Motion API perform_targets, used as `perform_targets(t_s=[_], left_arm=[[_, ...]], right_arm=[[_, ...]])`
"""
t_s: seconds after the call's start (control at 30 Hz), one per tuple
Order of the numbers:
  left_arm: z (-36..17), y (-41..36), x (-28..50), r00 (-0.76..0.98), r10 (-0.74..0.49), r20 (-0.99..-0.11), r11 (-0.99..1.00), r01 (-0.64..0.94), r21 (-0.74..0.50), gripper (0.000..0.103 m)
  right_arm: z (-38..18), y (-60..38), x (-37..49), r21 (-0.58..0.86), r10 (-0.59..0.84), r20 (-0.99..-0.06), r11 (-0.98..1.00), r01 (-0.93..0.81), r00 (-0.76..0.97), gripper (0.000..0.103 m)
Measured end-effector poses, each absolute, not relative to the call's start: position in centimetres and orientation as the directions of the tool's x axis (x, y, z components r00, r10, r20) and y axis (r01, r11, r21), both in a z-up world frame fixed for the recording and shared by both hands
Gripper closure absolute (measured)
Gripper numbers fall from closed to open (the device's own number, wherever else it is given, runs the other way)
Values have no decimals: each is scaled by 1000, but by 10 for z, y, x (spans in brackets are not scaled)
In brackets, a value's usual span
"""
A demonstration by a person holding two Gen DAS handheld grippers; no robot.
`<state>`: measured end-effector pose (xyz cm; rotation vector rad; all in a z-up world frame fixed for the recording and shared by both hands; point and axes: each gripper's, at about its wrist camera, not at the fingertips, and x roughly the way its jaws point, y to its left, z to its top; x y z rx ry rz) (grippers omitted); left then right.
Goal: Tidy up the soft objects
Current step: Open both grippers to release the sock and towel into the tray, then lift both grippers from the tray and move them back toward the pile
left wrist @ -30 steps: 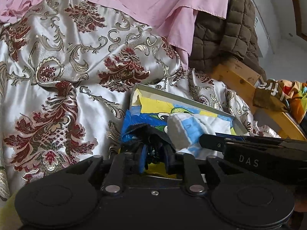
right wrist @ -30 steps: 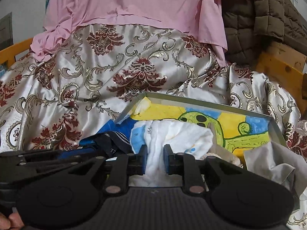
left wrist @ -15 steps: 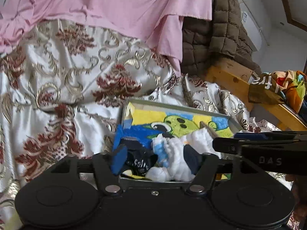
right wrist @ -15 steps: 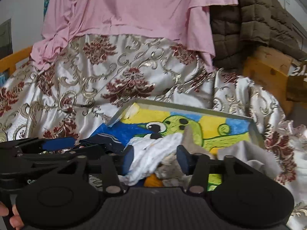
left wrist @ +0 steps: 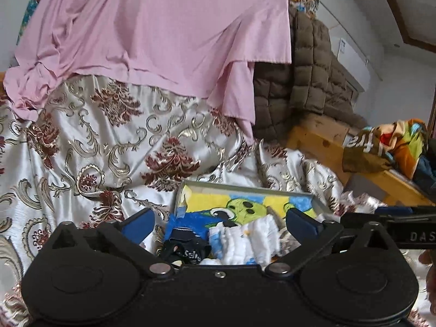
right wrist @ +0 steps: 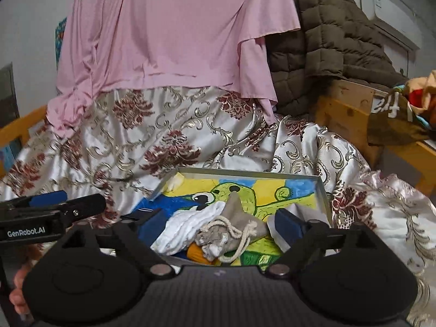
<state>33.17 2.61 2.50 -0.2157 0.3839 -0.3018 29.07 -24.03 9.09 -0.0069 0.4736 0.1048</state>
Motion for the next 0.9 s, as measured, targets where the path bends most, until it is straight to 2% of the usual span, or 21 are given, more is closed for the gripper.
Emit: perform_targets(t_s=[0.23,0.6,0.9], left_arm=[[47,15,284,886,-344,-310,926,264,-271,1],[56,3,193,894,-355,-275,906,256,-337,1],[50,11,131,902,-306,-306,925,205,-320,1]], right_arm=[[108,-251,234,4,112,-394,993,-120,912,0],[109,-269,152,59,144,-325,990,-132,935,0],[80,-265,101,76,164,-323,986,-147,932,0]])
